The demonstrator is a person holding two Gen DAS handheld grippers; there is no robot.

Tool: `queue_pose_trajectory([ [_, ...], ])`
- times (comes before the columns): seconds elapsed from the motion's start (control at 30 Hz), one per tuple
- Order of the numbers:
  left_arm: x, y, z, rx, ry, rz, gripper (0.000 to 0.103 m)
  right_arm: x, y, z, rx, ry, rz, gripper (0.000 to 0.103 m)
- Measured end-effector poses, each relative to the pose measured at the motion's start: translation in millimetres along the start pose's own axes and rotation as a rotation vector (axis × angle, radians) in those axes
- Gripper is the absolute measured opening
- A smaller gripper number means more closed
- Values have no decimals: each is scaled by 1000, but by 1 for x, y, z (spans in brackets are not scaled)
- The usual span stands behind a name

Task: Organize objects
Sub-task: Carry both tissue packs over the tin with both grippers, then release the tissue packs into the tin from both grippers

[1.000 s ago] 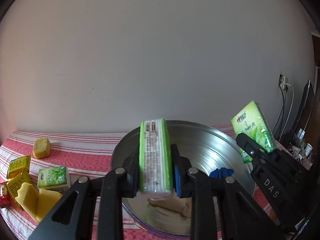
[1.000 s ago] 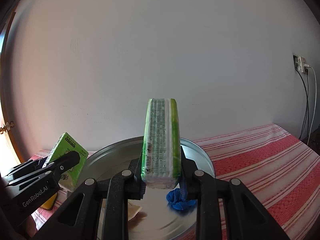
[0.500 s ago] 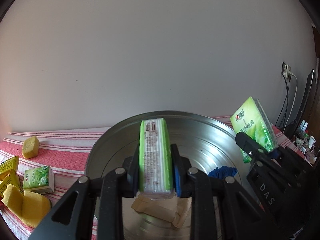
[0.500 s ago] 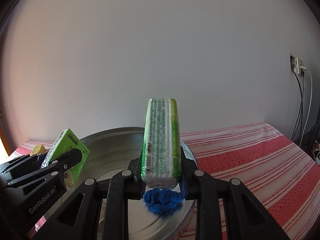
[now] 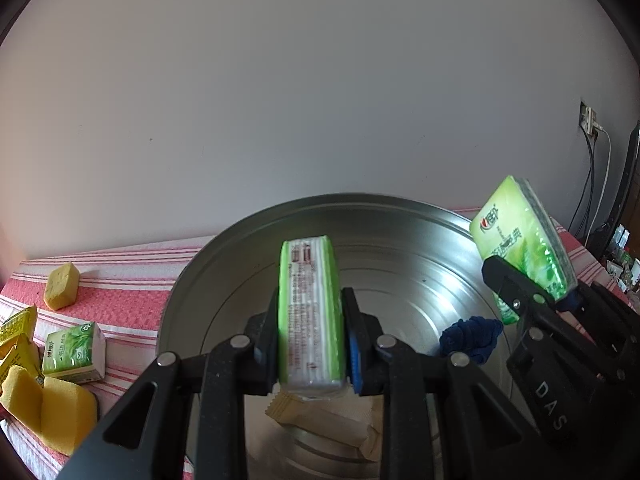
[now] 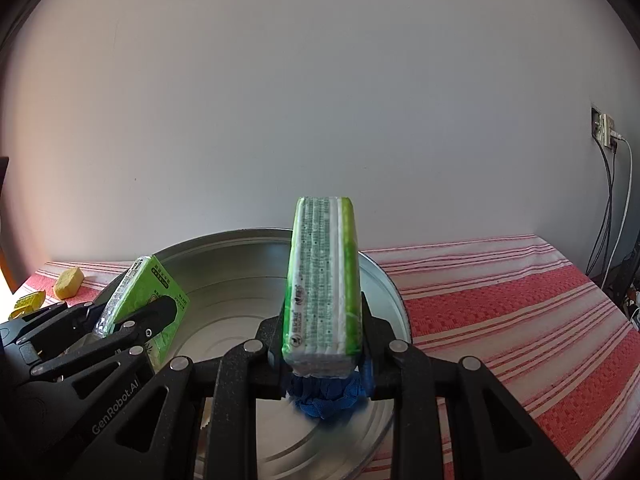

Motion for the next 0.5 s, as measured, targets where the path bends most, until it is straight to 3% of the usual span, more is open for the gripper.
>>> queue_pose_trajectory([
  [0.4,-9,-2,-2,6,-22,-31,28,7,5,2,34,-30,-19,29],
  [0.43,-7,-3,-2,11,-22,-24,36,5,4,3,38,-25,-18,31],
  [0.47,-4,-3,-2,16,-30,-16,51,6,5,4,39,-20,-12,35],
  [0.5,4,-2,-1,30,-59,-2,55,4,4,11,32,-3,-1,46],
])
Point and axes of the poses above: each gripper's, at about its wrist camera, not at the fingertips, and x roughly against the way its jaws point, z to its right, y to its underside, the point moved 4 cm from there along -x, roughly the way its jaws point, and after that the axes turned 13 degrees about -z, right-handed, at the moved point
